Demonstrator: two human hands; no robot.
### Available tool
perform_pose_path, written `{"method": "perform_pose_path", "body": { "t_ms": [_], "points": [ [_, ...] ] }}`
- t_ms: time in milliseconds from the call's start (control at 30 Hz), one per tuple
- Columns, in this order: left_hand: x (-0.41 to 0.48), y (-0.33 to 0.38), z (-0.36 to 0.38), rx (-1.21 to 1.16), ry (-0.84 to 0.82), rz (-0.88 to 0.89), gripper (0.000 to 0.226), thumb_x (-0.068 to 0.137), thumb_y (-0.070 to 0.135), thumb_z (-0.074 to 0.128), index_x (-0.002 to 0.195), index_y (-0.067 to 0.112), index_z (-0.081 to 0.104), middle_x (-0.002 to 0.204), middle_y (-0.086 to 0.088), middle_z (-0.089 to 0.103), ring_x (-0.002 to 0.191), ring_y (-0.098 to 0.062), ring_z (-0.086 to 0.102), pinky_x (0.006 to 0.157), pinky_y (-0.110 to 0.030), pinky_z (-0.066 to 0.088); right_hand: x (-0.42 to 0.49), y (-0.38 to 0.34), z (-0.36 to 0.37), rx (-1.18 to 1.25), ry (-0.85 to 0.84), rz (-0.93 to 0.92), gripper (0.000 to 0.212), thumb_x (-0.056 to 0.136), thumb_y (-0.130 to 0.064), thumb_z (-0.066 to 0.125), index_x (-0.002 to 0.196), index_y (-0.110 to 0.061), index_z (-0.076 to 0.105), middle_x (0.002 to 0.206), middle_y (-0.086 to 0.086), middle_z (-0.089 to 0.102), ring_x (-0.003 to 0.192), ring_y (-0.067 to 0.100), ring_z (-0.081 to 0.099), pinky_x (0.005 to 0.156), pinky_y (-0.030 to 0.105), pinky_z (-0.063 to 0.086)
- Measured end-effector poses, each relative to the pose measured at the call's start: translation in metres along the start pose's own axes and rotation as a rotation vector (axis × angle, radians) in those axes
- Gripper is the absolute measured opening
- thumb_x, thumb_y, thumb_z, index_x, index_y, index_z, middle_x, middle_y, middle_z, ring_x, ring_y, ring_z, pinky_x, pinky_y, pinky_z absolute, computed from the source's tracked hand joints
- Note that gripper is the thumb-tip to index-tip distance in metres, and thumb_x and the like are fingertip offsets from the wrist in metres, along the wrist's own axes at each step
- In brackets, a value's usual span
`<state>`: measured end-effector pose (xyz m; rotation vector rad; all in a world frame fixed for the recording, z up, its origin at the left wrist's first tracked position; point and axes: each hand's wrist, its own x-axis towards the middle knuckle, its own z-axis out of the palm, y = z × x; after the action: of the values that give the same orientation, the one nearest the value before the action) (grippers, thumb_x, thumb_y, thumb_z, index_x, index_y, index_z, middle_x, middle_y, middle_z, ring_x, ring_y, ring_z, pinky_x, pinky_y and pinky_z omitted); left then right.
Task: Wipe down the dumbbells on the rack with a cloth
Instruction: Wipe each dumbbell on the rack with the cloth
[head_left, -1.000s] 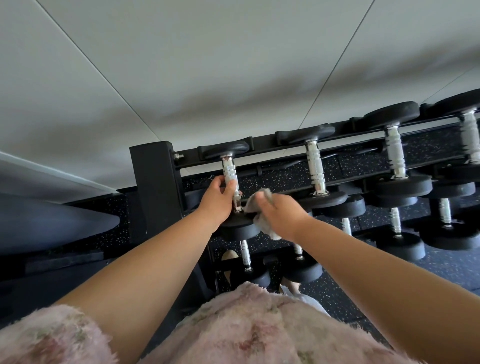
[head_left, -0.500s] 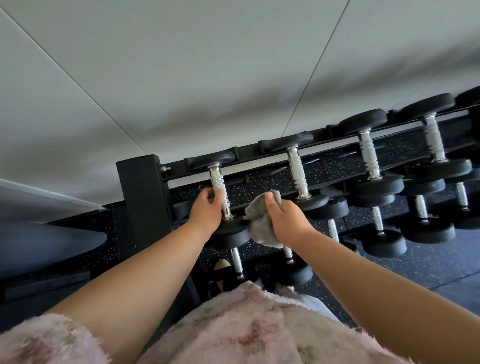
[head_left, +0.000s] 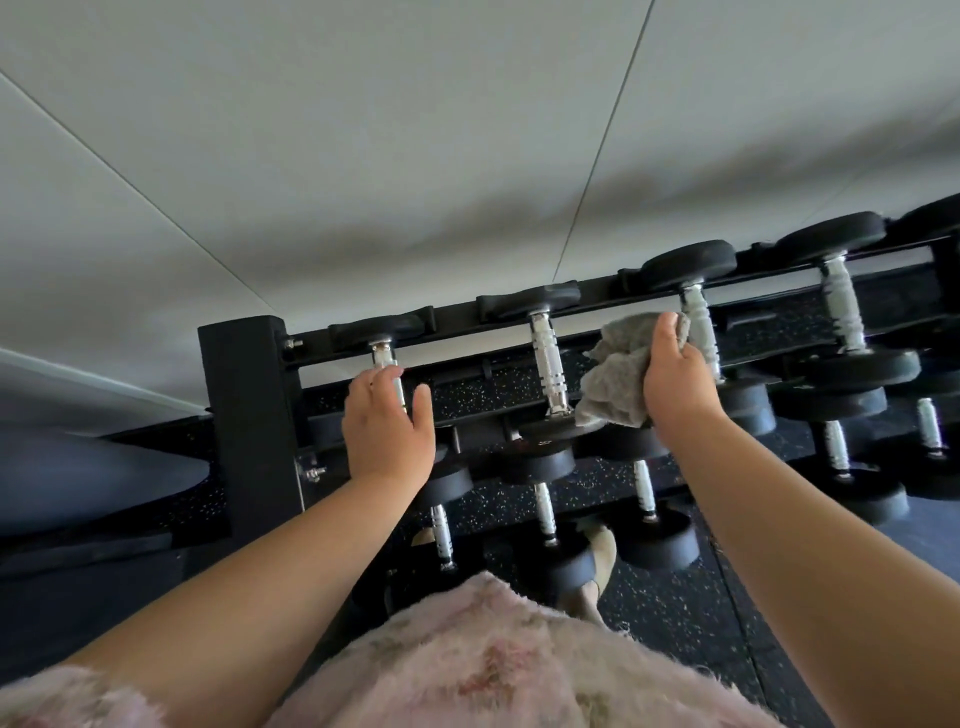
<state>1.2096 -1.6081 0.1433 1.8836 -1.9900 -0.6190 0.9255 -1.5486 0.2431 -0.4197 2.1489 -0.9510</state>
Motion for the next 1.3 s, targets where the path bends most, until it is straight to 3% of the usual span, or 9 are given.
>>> {"method": "perform_pose_path", "body": {
  "t_ms": [200,300,467,533,667,833,933,1033,1300],
  "points": [
    [-0.017,0.059,0.023,0.138,-0.127,0.188,0.043,0.105,0.047,0.045,0.126,0.015,0.065,0.124,-0.001,0.065,0.122,-0.024,0.057,0.109,-0.042,0.043,0.027,0.009,-0.04,-0.158,-0.16,0.024,0.064,0.108,-0.057,0.019,0.143,-0.012,0.05,0.107,0.008,0.06,0.083,0.018,0.055,0.083,0.03,0.043],
    [-0.013,0.055,0.022,0.32,-0.152,0.235,0.045,0.103,0.05,0.045,0.123,0.016,0.068,0.118,0.0,0.068,0.117,-0.025,0.061,0.105,-0.044,0.046,0.021,0.017,-0.037,-0.163,-0.313,-0.028,0.055,0.107,-0.059,0.019,0.109,-0.021,0.059,0.08,-0.008,0.057,0.075,0.009,0.058,0.075,0.027,0.047],
    [-0.001,0.013,0.006,0.681,-0.266,0.404,0.062,0.099,0.065,0.034,0.118,0.021,0.073,0.112,0.002,0.074,0.111,-0.023,0.067,0.107,-0.047,0.04,-0.001,0.064,0.021,-0.576,-0.62,-0.549,0.084,0.095,-0.075,-0.002,0.15,-0.033,0.045,0.139,-0.003,0.055,0.135,0.018,0.044,0.118,0.045,0.031],
    [0.002,0.006,0.009,0.683,-0.298,0.47,0.061,0.096,0.068,0.036,0.111,0.024,0.075,0.102,0.006,0.075,0.102,-0.019,0.068,0.111,-0.044,0.036,-0.005,0.073,0.037,-0.781,-0.561,-0.726,0.079,0.098,-0.07,0.008,0.154,-0.026,0.043,0.159,-0.004,0.039,0.151,0.02,0.023,0.126,0.05,0.014],
    [0.005,0.004,0.015,0.609,-0.302,0.517,0.053,0.094,0.065,0.043,0.099,0.024,0.077,0.082,0.011,0.072,0.083,-0.015,0.068,0.121,-0.039,0.032,0.022,0.101,0.03,-0.634,-0.38,-0.769,0.043,0.106,-0.044,0.041,0.138,-0.024,0.06,0.145,-0.01,0.049,0.138,0.013,0.037,0.12,0.038,0.03],
    [0.006,0.001,0.015,0.574,-0.337,0.543,0.057,0.093,0.065,0.042,0.099,0.022,0.078,0.084,0.009,0.071,0.08,-0.014,0.068,0.125,-0.04,0.03,0.061,0.117,0.004,-0.413,-0.286,-0.162,0.028,0.11,-0.03,0.036,0.103,-0.018,0.06,0.106,0.003,0.063,0.094,0.019,0.056,0.085,0.037,0.049],
    [0.007,0.0,0.016,0.57,-0.362,0.554,0.06,0.093,0.066,0.041,0.109,0.02,0.077,0.089,0.007,0.072,0.084,-0.015,0.07,0.126,-0.042,0.03,0.06,0.121,0.0,-0.305,-0.272,0.033,0.021,0.108,-0.019,0.041,0.108,-0.011,0.06,0.101,0.004,0.064,0.096,0.032,0.063,0.075,0.034,0.045],
    [0.007,-0.002,0.016,0.565,-0.373,0.565,0.066,0.093,0.067,0.041,0.125,0.018,0.072,0.093,0.004,0.073,0.088,-0.017,0.071,0.126,-0.043,0.031,0.025,0.107,0.016,-0.227,-0.305,-0.189,0.033,0.106,-0.041,0.038,0.11,-0.021,0.064,0.103,-0.006,0.064,0.097,0.019,0.064,0.082,0.034,0.049],
    [0.012,-0.002,0.014,0.63,-0.484,0.517,0.074,0.093,0.077,0.032,0.137,0.027,0.063,0.109,0.007,0.071,0.105,-0.015,0.067,0.128,-0.042,0.023,0.005,0.104,0.045,-0.242,-0.248,-0.672,0.039,0.11,-0.026,0.041,0.129,-0.007,0.069,0.133,0.001,0.063,0.13,0.015,0.053,0.116,0.036,0.041]
  ]
}}
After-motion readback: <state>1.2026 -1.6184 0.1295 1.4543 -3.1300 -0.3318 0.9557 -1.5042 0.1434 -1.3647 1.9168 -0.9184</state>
